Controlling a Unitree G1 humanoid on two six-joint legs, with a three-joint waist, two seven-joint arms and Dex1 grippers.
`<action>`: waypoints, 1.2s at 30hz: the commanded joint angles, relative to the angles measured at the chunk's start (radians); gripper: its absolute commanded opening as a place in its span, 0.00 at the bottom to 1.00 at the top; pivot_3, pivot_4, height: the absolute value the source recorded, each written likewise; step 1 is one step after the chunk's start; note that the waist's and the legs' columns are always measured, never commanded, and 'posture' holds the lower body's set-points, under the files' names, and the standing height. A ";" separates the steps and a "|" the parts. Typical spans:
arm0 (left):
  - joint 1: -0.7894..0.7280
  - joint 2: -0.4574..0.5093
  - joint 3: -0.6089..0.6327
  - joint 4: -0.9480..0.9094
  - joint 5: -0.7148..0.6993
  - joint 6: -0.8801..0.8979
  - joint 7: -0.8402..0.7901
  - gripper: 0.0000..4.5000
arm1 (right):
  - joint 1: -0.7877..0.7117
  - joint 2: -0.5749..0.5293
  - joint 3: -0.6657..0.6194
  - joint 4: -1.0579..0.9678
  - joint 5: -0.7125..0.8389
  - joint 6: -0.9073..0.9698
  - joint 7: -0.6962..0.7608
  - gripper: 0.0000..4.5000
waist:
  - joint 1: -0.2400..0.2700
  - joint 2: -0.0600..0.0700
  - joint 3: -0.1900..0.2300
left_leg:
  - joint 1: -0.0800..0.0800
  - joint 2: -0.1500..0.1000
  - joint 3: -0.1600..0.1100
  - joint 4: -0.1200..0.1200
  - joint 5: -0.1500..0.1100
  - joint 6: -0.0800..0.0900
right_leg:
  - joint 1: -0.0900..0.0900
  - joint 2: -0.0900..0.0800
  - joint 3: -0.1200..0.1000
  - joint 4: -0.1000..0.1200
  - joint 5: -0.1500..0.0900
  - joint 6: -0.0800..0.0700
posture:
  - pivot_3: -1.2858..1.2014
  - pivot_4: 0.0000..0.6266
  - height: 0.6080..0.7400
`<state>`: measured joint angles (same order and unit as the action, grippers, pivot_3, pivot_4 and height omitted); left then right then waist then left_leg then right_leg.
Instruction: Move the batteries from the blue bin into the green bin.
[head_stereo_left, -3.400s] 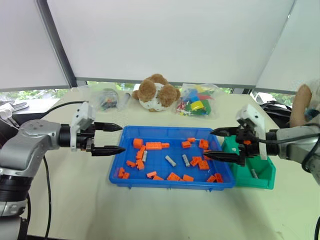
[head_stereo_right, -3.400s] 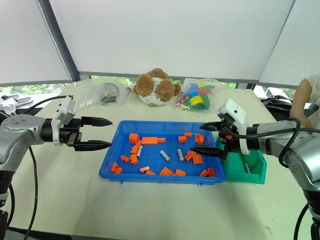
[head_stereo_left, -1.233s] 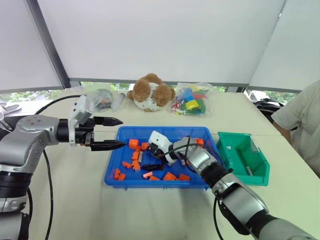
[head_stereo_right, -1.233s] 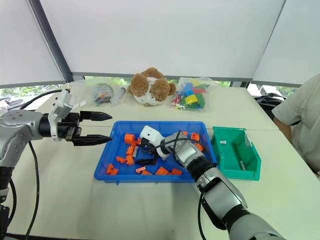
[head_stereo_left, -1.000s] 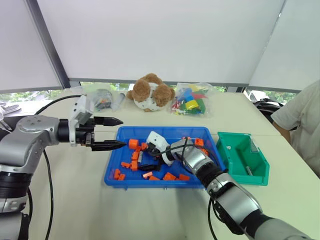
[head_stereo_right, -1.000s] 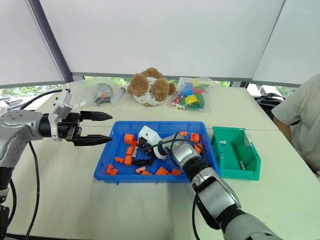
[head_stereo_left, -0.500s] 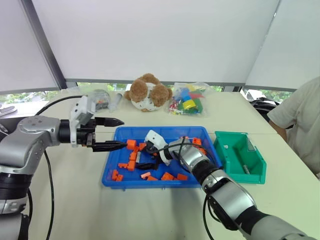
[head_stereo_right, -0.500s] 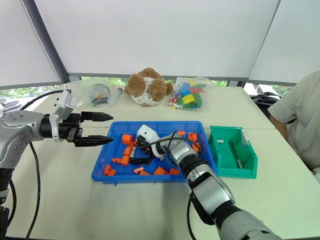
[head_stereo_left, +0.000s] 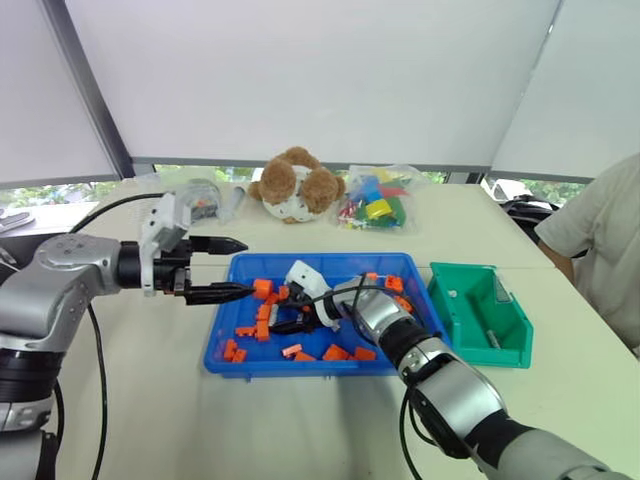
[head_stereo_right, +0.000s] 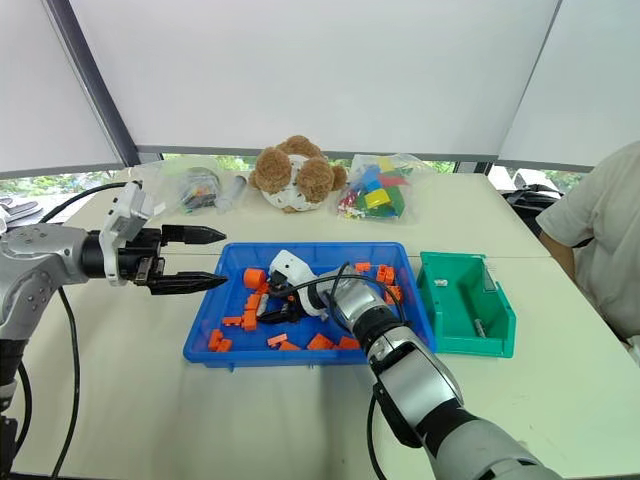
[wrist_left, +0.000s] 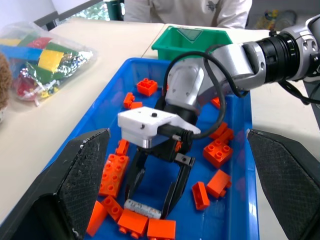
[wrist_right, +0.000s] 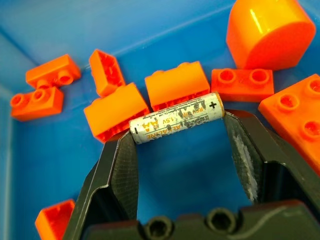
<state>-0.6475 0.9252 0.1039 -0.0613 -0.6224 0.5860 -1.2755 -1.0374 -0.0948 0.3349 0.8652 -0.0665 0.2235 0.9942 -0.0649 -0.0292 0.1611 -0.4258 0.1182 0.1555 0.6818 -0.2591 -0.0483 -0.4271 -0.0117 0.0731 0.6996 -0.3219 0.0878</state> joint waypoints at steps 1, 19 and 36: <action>-0.003 0.007 0.031 -0.021 -0.014 -0.001 0.001 1.00 | 0.096 -0.128 -0.042 -0.377 0.036 0.148 0.053 0.49 | 0.008 0.000 0.000 | 0.000 0.000 0.000 0.000 0.000 0.000 | 0.000 0.000 0.000 0.000 0.000 0.000 | 0.52 0.24 0.96; -0.037 -0.097 -0.039 0.049 0.019 -0.053 -0.033 1.00 | 0.655 -0.889 -0.694 -1.252 0.264 0.801 -0.010 0.49 | 0.044 0.000 0.000 | 0.001 -0.001 0.000 0.000 -0.003 0.005 | 0.001 0.000 0.001 -0.002 0.000 0.000 | 0.52 0.24 0.96; -0.044 -0.108 -0.036 0.052 0.034 -0.058 -0.041 1.00 | 0.677 -0.958 -0.628 -1.119 0.300 0.648 -0.072 1.00 | 0.048 0.000 0.000 | 0.001 -0.001 0.000 0.000 -0.003 0.005 | 0.001 0.000 0.002 -0.002 0.000 0.000 | 0.52 0.24 0.96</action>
<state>-0.6779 0.8041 0.0498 0.0101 -0.5869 0.5345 -1.3152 -0.3329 -1.0352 -0.2850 -0.2453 0.2188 0.8933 0.9271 -0.0172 -0.0291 0.1613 -0.4249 0.1177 0.1557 0.6823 -0.2622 -0.0432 -0.4263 -0.0115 0.0746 0.6974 -0.3221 0.0877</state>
